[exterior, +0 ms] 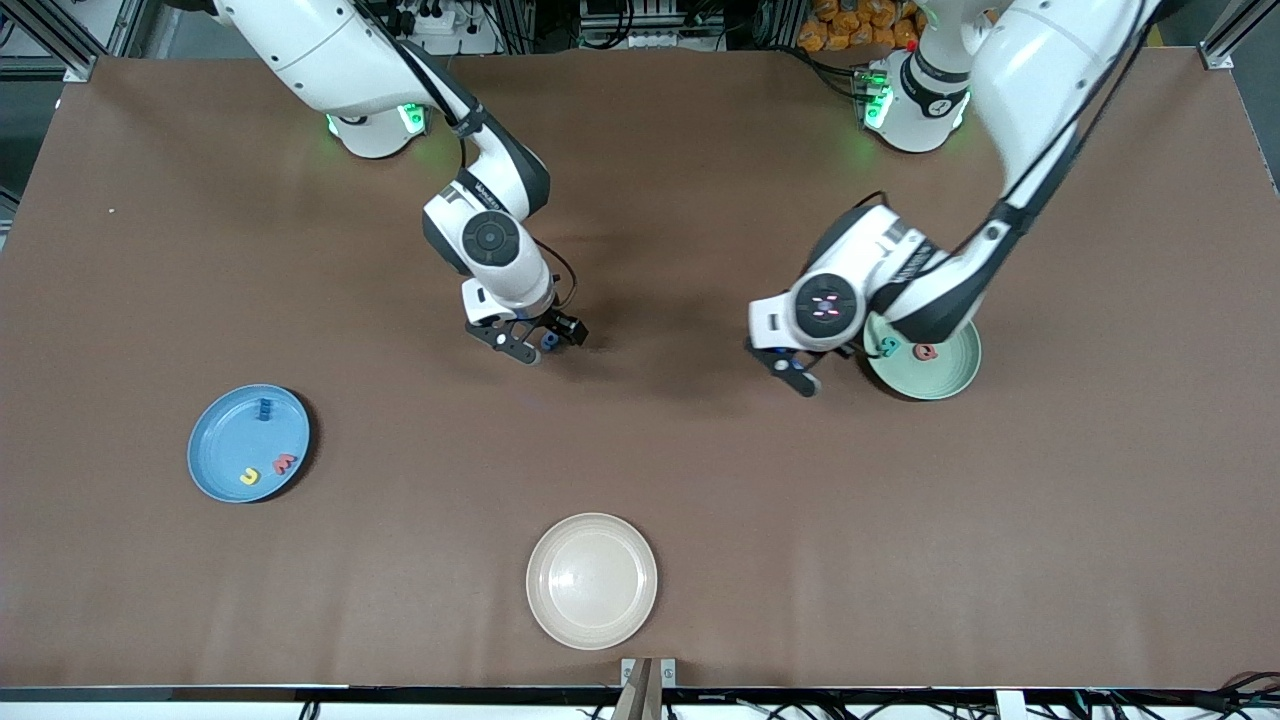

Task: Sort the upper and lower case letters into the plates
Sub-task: 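Place the M on the green plate while the right gripper grasps the a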

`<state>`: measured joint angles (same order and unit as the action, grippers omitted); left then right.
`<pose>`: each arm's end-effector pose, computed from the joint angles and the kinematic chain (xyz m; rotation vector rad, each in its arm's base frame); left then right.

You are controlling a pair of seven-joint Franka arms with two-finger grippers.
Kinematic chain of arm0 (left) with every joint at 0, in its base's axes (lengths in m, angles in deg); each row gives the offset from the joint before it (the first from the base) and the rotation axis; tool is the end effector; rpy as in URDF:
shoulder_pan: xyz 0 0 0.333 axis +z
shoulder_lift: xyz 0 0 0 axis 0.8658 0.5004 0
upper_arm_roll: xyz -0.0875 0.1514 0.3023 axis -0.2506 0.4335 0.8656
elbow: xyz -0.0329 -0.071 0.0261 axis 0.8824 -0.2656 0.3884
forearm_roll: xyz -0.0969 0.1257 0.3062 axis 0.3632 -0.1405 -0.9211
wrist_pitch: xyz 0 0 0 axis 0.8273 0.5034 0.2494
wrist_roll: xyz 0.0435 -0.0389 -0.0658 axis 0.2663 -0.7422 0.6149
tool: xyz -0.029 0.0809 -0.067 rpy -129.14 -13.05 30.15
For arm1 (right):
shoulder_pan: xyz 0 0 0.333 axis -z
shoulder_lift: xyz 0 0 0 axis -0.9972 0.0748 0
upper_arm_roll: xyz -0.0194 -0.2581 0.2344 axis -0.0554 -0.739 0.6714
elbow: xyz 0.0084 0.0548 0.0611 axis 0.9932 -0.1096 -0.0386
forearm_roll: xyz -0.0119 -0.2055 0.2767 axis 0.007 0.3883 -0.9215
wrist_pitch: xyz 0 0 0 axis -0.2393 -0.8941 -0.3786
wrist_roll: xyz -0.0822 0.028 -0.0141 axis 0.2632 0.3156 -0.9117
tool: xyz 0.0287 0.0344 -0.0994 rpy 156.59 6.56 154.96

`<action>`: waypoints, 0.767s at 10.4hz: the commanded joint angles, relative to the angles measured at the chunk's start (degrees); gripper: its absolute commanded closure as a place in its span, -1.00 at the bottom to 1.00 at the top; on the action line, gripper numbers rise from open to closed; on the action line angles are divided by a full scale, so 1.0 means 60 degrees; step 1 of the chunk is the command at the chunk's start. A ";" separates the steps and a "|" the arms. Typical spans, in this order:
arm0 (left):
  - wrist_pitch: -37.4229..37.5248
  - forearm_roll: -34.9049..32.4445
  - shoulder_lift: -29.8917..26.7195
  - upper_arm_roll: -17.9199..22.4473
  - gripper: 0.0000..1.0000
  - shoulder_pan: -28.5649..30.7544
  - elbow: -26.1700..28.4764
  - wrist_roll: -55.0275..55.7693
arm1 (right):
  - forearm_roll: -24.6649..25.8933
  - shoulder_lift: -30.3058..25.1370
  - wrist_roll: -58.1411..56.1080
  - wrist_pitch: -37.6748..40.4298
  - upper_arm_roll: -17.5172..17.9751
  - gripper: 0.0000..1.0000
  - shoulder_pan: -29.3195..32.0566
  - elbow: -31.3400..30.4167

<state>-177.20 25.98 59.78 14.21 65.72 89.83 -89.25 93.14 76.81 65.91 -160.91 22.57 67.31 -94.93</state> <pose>0.5085 -0.2380 0.3102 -2.7947 1.0761 0.5625 0.4529 0.3434 0.2555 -3.0260 0.7605 0.0996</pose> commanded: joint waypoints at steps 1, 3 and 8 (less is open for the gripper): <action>0.0146 0.0119 -0.1101 -0.0246 0.41 0.1336 0.1159 -0.0792 | 0.0403 0.0062 0.0167 -0.0108 0.0018 -1.00 0.0107 -0.0074; 0.0118 0.0105 -0.1103 -0.0291 0.41 0.2318 0.1453 -0.1596 | 0.0404 0.0280 0.0225 -0.0123 -0.0041 -1.00 0.0107 0.0115; -0.0555 -0.0012 -0.0708 -0.0276 0.28 0.3962 0.1776 -0.3151 | 0.0418 0.0648 0.0591 -0.0137 -0.0246 -1.00 -0.0098 0.0556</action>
<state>-179.13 25.99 55.42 13.54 87.18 99.64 -105.95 94.42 80.06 67.33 -161.59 21.60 67.37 -92.63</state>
